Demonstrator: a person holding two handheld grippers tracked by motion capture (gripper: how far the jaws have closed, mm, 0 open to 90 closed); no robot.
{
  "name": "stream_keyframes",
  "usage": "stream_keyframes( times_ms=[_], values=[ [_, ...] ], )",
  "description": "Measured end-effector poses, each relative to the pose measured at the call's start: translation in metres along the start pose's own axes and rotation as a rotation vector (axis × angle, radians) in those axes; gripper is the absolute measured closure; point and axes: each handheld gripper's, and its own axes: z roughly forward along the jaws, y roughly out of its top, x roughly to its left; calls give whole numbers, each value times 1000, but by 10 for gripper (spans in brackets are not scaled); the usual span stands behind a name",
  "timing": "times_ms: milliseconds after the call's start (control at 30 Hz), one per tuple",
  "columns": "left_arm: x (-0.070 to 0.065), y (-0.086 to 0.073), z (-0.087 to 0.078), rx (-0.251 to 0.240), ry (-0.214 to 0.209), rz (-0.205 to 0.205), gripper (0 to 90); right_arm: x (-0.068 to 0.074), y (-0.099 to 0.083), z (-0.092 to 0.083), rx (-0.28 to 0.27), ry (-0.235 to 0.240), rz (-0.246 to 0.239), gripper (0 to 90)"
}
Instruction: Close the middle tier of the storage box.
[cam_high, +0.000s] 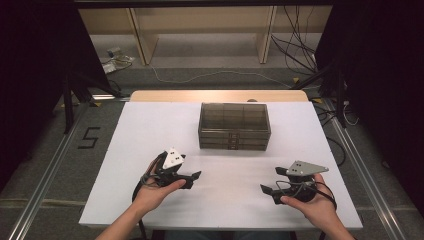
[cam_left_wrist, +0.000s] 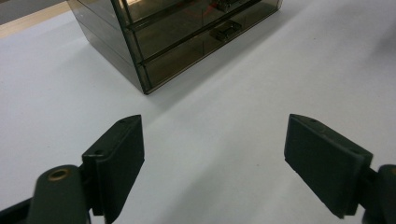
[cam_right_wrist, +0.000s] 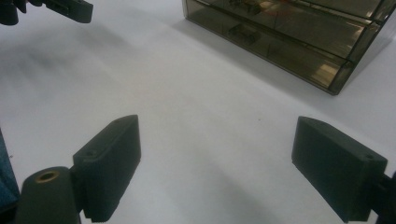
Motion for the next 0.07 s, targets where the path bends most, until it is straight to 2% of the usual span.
stream_keyframes(
  times_ms=[67],
  values=[
    [0, 0, 0, -3, -4, -3, 201, 1, 0, 0, -5, 2, 1, 163]
  ],
)
